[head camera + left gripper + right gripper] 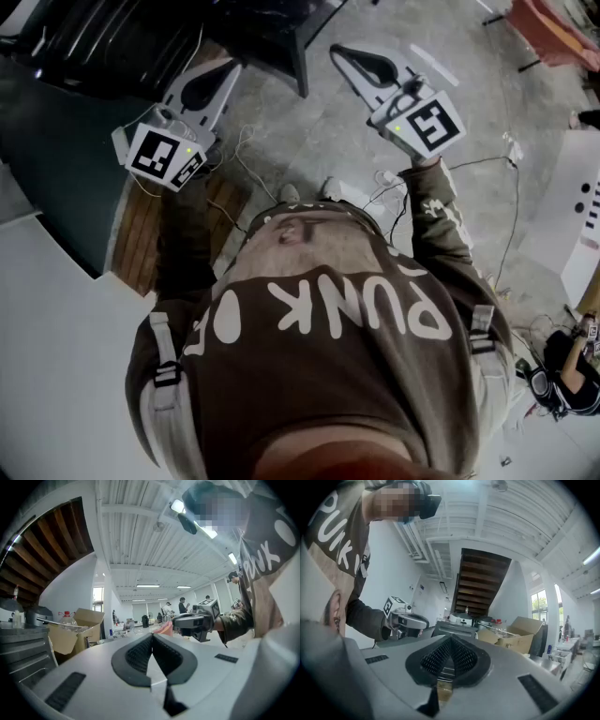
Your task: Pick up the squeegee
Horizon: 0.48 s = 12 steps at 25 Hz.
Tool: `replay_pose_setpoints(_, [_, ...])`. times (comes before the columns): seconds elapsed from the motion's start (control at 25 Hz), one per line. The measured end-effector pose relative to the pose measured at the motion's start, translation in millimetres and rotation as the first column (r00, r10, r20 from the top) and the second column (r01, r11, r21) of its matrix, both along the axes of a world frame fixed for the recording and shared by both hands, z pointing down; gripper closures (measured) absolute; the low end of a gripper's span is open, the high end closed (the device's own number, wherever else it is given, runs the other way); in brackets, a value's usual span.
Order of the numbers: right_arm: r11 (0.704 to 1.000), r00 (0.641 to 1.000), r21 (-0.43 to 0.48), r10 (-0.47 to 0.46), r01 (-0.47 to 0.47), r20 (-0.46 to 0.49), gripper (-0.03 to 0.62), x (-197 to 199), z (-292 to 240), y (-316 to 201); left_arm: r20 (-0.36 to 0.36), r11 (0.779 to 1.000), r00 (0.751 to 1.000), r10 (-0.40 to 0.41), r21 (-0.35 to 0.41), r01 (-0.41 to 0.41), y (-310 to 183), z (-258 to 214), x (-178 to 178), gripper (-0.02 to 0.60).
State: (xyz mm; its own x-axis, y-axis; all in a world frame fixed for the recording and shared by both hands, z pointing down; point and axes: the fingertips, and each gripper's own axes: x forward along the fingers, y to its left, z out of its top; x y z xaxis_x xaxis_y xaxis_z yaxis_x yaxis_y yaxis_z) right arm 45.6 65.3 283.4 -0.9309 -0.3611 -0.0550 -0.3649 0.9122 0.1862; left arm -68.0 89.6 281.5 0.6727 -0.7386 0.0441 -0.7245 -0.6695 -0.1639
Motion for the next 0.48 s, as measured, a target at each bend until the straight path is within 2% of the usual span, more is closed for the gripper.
replay_pose_setpoints(0.24, [1.000,1.000,-0.002,0.005,-0.005,-0.005,0.586,1.0,3.4,-3.2,0.003,1.000,1.000,-0.002,0.000,0.002,-2.1,1.5,0.2,0.578])
replay_pose_setpoints(0.48, [1.000,0.999,-0.020,0.017,-0.016,0.041,0.585,4.0,0.7,-5.4,0.005,1.000,1.000,-0.003,-0.002,0.003,-2.2,4.4,-0.4,0.578])
